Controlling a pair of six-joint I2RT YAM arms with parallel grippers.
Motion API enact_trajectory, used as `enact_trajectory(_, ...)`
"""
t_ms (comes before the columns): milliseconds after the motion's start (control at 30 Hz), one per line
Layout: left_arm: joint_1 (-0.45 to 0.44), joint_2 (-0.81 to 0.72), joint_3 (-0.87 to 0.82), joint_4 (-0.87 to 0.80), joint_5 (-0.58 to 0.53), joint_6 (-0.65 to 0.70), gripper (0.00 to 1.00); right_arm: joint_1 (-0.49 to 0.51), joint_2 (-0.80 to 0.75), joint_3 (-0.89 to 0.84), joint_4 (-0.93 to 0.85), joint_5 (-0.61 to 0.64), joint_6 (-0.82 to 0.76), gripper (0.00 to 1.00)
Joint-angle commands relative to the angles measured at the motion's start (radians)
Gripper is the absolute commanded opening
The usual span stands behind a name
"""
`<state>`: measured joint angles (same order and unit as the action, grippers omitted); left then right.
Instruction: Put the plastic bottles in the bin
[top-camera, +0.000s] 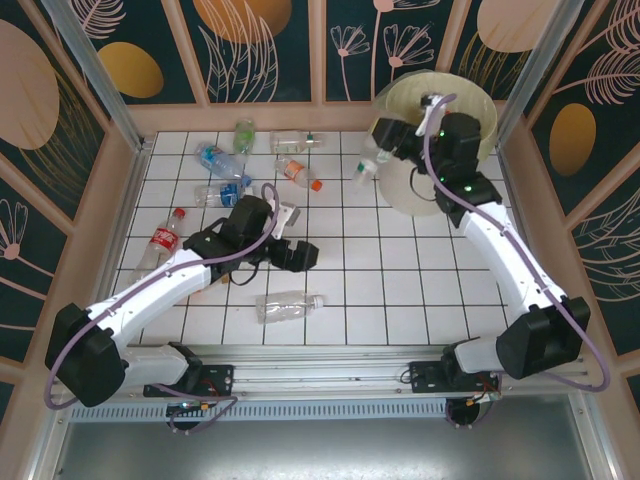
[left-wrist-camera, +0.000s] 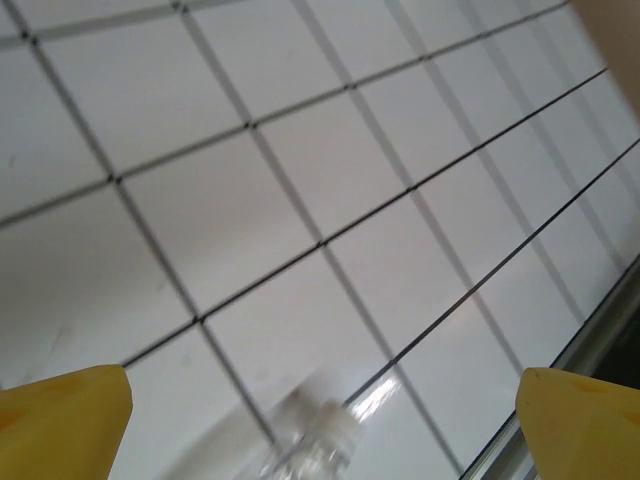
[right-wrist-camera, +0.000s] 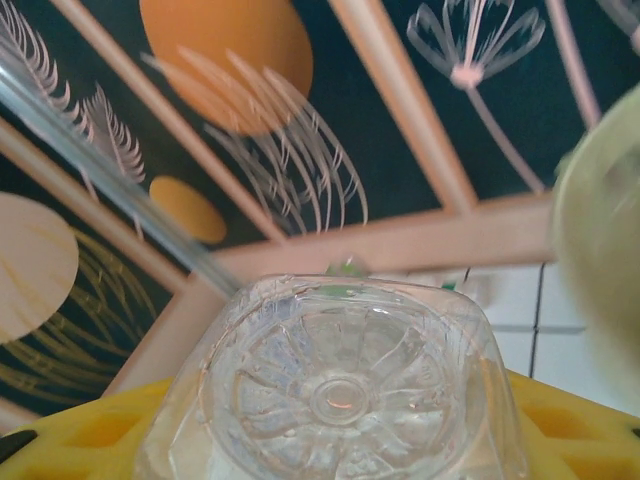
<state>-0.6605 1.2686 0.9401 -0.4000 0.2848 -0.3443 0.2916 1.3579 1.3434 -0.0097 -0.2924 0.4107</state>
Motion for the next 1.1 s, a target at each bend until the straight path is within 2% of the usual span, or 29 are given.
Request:
enact_trajectory(0, -0.004, -0.009, -0.010, -0.159, -0.069, 0.005, 0.99, -0.048, -0.004, 0.104, 0.002, 0.024, -0.073, 0.51)
enact_trajectory(133, -0.005, -0.012, -0.011, -0.245, -0.102, 0.011, 0.99, -0.116, 0.032, 0.196, -0.002, 0.061, -0.104, 0.51)
enact_trajectory(367, -0.042, 0.009, -0.013, -0.324, -0.129, 0.002, 0.99, -0.194, 0.141, 0.341, -0.049, 0.248, -0.211, 0.52)
enact_trajectory(533, -0.062, 0.040, 0.001, -0.414, -0.190, 0.001, 0.99, -0.212, 0.231, 0.436, -0.135, 0.418, -0.301, 0.52)
enact_trajectory(733, -0.110, 0.100, 0.012, -0.457, -0.232, 0.000, 0.99, -0.227, 0.323, 0.510, -0.234, 0.553, -0.367, 0.52)
enact_trajectory(867, -0.156, 0.162, 0.023, -0.507, -0.276, 0.007, 0.99, -0.231, 0.390, 0.558, -0.288, 0.616, -0.400, 0.52)
enact_trajectory(1067, -0.163, 0.213, 0.006, -0.510, -0.325, 0.015, 0.99, -0.237, 0.514, 0.648, -0.386, 0.648, -0.408, 0.57)
